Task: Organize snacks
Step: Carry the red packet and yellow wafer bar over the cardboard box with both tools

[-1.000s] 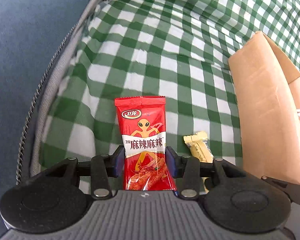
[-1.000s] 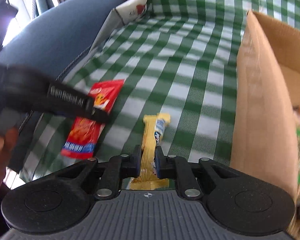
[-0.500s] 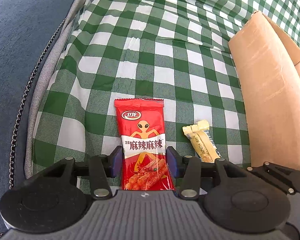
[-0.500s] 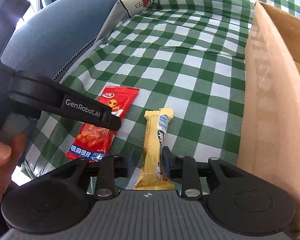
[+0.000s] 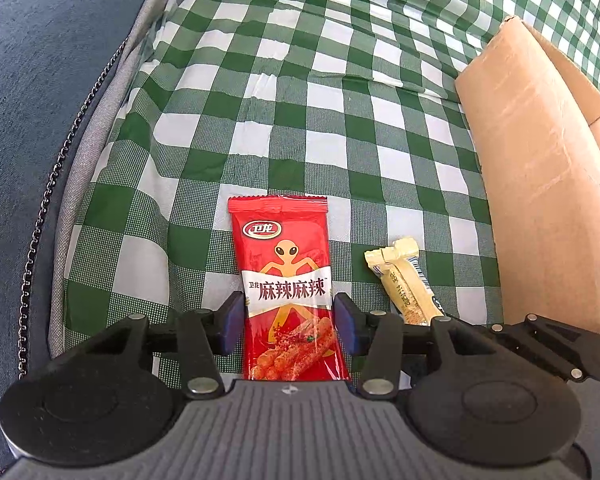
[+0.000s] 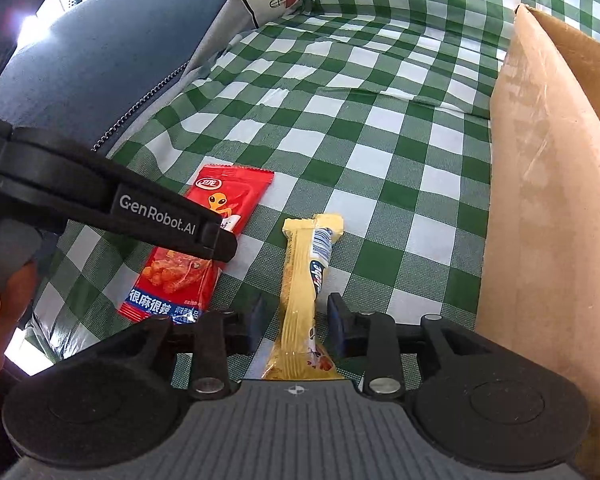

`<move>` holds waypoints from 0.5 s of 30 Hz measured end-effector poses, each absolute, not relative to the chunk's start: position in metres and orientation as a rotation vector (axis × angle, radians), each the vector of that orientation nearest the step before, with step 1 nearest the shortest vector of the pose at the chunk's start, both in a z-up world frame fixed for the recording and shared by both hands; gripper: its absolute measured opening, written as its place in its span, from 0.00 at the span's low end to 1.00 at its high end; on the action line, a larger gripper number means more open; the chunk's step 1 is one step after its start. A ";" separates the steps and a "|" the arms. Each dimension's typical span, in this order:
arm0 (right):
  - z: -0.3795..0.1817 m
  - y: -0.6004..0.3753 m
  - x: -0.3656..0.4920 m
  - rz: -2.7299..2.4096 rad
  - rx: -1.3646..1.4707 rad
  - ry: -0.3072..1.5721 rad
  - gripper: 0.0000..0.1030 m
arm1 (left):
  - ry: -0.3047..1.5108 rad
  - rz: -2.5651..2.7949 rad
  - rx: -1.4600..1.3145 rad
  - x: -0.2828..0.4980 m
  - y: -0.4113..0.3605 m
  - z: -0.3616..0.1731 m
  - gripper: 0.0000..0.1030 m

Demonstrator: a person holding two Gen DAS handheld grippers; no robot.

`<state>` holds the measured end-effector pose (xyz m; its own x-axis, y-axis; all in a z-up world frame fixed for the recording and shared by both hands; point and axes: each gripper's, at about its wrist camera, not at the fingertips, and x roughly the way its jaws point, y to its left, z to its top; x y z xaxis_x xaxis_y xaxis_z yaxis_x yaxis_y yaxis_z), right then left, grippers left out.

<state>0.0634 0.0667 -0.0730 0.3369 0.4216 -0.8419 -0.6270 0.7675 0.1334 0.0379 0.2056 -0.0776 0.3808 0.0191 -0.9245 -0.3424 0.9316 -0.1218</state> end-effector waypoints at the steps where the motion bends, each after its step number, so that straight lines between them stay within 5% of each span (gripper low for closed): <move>1: -0.073 0.067 0.063 0.690 -0.235 1.016 0.34 | 1.162 0.235 -0.315 0.038 0.206 -0.078 0.51; 3: -0.073 0.067 0.062 0.694 -0.245 1.012 0.33 | 1.162 0.236 -0.314 0.038 0.205 -0.078 0.51; 6: -0.073 0.069 0.059 0.702 -0.278 0.996 0.18 | 1.163 0.235 -0.311 0.038 0.205 -0.078 0.51; 15: -0.060 0.067 0.050 0.706 -0.323 0.911 0.15 | 1.157 0.241 -0.310 0.038 0.206 -0.077 0.47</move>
<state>0.0503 0.0674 -0.0599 0.4110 0.4191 -0.8096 -0.6795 0.7328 0.0343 0.0381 0.2057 -0.0775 0.3841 0.0278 -0.9229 -0.3436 0.9321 -0.1149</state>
